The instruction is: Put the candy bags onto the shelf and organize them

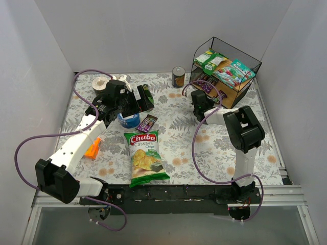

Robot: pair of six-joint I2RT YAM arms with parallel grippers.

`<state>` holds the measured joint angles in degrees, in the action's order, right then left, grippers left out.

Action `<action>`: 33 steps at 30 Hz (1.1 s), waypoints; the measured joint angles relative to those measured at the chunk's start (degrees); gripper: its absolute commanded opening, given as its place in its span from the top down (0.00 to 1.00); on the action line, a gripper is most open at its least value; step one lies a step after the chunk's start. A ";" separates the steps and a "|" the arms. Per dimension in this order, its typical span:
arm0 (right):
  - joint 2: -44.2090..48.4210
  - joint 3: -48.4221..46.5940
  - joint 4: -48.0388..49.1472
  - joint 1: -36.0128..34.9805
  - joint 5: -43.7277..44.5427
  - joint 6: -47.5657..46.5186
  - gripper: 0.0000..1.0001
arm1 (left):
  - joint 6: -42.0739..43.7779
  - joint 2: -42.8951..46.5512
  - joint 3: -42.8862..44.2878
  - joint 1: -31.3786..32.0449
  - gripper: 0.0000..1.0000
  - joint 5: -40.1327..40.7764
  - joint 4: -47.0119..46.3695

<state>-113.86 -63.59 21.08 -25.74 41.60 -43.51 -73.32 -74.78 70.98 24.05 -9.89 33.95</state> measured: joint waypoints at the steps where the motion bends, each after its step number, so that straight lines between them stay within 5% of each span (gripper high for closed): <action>1: 0.00 0.00 -0.09 0.00 -0.04 0.00 0.99 | 0.00 0.00 0.00 0.00 0.02 0.00 0.11; 33: -9.05 -5.33 7.43 2.82 -5.86 -9.66 0.99 | -0.20 -2.12 3.37 0.00 0.02 0.48 3.69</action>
<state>-122.91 -68.93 28.51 -22.92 35.75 -53.17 -73.52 -76.90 74.35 24.05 -9.41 37.65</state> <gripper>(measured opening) 0.022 0.981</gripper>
